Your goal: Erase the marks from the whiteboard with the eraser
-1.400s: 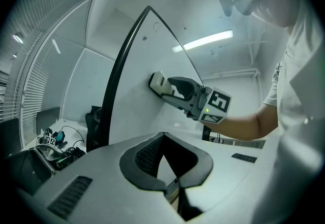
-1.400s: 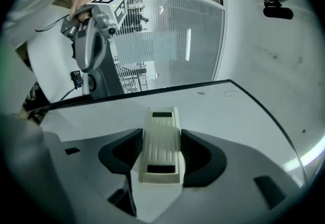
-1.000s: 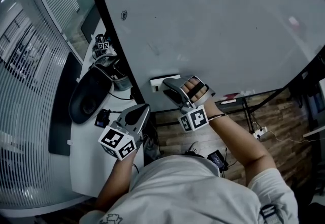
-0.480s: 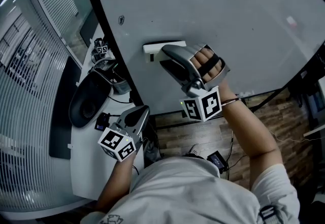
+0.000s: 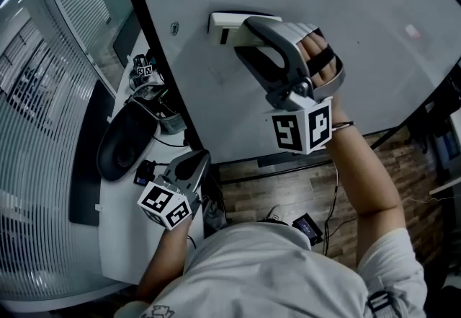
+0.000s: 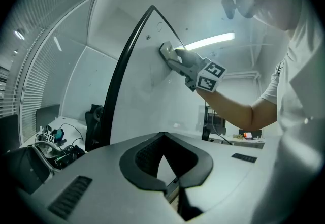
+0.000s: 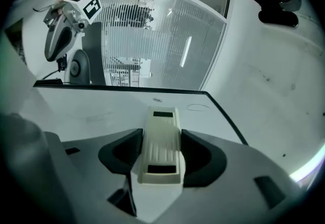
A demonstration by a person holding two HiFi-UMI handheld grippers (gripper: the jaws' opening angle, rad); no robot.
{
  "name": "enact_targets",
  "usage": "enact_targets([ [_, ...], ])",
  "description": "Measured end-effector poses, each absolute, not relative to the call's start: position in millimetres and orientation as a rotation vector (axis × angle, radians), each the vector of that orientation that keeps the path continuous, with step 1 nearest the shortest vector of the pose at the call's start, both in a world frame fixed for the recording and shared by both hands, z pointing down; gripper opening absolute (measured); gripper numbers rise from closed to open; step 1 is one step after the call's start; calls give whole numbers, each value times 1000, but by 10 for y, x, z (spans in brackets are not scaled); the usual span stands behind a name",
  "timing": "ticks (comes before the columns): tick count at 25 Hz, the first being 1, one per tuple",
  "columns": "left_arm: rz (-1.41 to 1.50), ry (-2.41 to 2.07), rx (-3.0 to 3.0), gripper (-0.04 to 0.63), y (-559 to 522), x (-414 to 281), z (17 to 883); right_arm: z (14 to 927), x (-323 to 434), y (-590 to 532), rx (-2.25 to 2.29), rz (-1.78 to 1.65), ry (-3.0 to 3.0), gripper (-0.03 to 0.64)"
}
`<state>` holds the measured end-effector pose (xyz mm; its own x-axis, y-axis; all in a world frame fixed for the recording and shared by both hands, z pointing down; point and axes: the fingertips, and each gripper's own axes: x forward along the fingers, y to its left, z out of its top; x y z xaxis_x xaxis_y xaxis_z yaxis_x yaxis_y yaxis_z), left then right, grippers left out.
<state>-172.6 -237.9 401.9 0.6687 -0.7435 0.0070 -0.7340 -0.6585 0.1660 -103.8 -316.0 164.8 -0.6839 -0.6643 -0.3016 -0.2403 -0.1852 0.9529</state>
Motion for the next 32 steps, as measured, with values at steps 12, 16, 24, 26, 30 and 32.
enact_targets([
  [12,-92,-1239,2725,8,-2446,-1741,4030,3563,-1283,-3147,688,-1738,-1828,235],
  [16,-81,-1252,2727,7,-2460,-1717,3982,4085,-1320,-3136,579,-1679,-1827,235],
  [24,-64,-1238,2714,8,-2445,-1690,4098,4098,-1303,-3128,520,-1683,-1802,235],
  [26,-62,-1240,2711,8,-2446,-1683,4077,3878,-1277,-3142,564,-1697,-1813,235],
  [30,-68,-1237,2707,8,-2458,-1676,4063,3270,-1192,-3179,680,-1762,-1816,235],
  [32,-75,-1230,2713,8,-2451,-1654,4050,2957,-1111,-3196,743,-1795,-1808,235],
])
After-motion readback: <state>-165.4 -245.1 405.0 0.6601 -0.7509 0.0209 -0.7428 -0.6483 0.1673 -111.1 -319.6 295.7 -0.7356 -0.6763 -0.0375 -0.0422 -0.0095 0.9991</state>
